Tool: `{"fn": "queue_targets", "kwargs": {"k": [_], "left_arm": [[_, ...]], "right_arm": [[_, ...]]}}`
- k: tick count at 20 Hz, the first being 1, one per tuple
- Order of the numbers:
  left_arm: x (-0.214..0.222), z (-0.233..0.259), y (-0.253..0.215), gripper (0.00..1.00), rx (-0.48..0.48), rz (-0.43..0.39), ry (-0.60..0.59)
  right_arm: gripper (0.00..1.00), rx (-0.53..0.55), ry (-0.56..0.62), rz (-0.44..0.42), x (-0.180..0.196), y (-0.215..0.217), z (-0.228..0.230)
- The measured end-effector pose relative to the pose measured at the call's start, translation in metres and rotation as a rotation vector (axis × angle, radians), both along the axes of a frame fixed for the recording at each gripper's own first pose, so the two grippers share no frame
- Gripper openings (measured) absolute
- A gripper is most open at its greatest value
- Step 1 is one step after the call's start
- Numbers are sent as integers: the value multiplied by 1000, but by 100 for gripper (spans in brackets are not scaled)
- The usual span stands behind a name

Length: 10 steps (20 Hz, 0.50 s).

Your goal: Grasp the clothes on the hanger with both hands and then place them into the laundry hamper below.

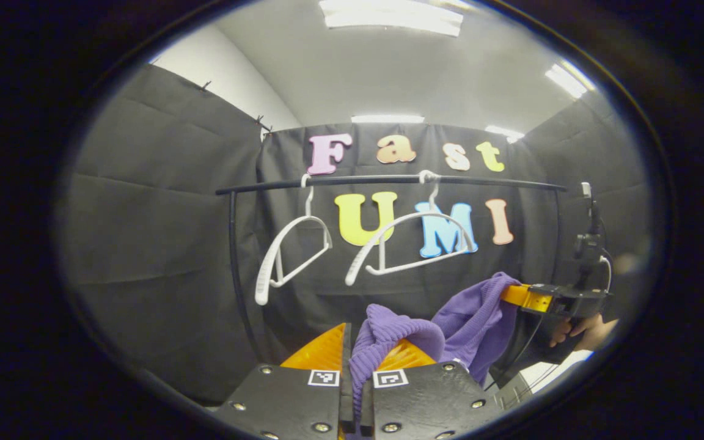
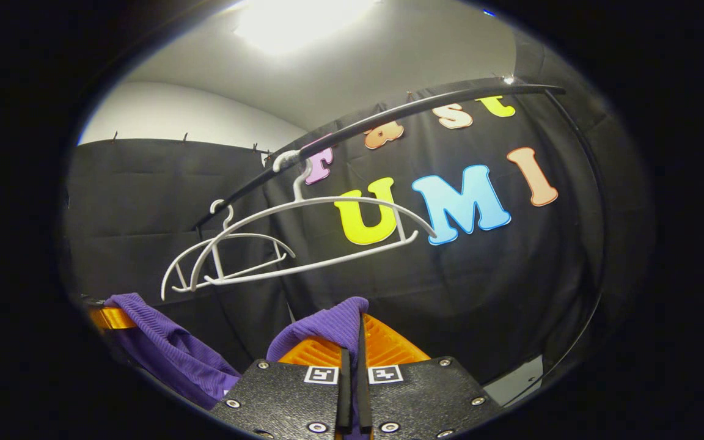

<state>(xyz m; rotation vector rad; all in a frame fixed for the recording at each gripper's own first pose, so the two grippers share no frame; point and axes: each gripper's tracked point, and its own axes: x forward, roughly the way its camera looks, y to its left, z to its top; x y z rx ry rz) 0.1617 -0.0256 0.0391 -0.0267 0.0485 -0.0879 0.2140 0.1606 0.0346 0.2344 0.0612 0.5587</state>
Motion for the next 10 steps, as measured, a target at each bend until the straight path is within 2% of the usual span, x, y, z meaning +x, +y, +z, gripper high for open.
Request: {"fn": "queue_targets", "kwargs": {"k": [3,4,5,7,8,9,10], "left_arm": [[-13,-15,-31,5,-19,-68,-6],[-19,-22,-41,10,-22,-88,2],[-27,-32,-48,5,-25,-106,14],[-42,-53,-63,5,-40,-130,44],[-47,-62,-70,10,-53,-140,56],[-51,-72,-77,0,-63,-147,67],[-55,-81,-82,5,-68,-151,76]], "right_arm": [[4,-15,-5,19,-32,8,-4],[3,-25,-6,26,-43,11,-8],[4,-39,-8,32,-52,13,-11],[4,-74,-9,41,-69,16,-23],[4,-94,-6,47,-77,18,-31],[4,-111,-1,49,-84,18,-38],[4,-124,6,51,-90,17,-47]]}}
